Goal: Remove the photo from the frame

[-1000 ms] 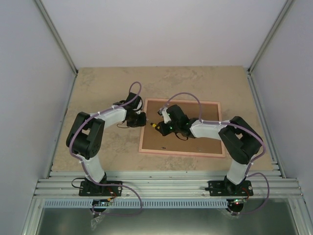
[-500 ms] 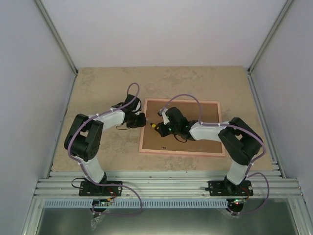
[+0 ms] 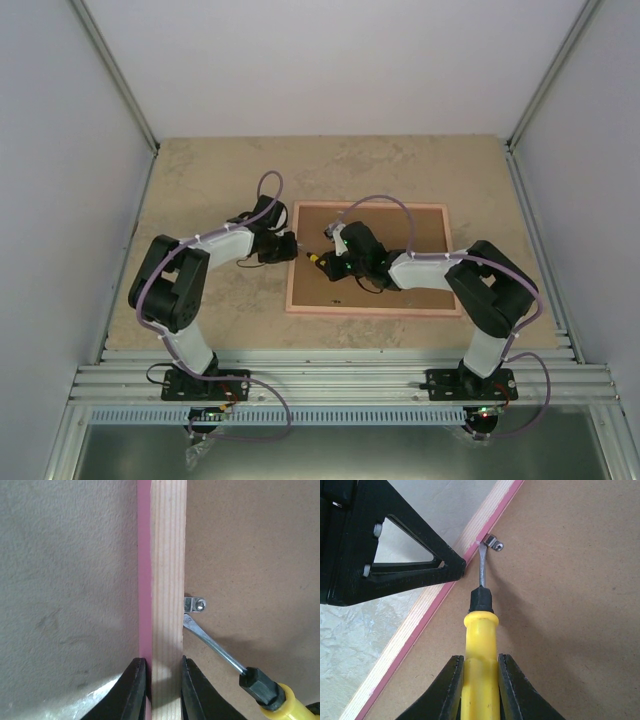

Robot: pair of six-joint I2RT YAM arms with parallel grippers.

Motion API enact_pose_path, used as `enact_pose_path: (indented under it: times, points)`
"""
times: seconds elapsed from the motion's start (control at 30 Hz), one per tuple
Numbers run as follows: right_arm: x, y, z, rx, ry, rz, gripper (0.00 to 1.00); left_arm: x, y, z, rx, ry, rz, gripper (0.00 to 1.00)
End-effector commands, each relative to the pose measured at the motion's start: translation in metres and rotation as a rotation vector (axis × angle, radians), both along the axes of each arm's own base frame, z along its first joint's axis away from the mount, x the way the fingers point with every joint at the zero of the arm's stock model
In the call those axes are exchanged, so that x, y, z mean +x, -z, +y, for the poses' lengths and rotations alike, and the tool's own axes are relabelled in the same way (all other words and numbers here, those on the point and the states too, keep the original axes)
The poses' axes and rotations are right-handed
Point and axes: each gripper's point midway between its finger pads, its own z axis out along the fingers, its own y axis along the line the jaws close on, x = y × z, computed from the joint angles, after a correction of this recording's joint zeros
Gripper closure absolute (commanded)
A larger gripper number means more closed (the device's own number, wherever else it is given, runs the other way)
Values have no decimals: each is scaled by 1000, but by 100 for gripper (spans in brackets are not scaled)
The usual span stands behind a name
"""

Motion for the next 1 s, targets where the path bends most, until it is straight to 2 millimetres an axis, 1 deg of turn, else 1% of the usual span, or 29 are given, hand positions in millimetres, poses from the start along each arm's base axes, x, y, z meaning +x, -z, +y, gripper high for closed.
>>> enact_pose_path:
  times: [0.0,0.17,0.3,0.4,0.57,0.67,0.83,0.97]
  points:
    - [15,-26,1,59,34,-84,100,-41,9,4,23,9,154,83]
    - [4,-19,-3,52,7,-57,100,-45,11,6,31,12,167,77]
    - [1,-21,-5,54,1,-54,100,-47,7,10,40,7,157,67]
    - [-1,-19,-6,51,0,-47,100,-48,5,11,48,5,152,63]
    - [-4,-16,-6,47,-6,-34,100,-50,5,8,45,17,154,62]
    - [-4,-14,-5,46,-4,-31,100,-51,8,5,50,25,158,67]
    - [-1,-11,-5,45,18,-32,100,-53,11,4,55,31,167,82]
    - [4,-10,-5,44,42,-36,100,-54,12,4,54,34,173,89]
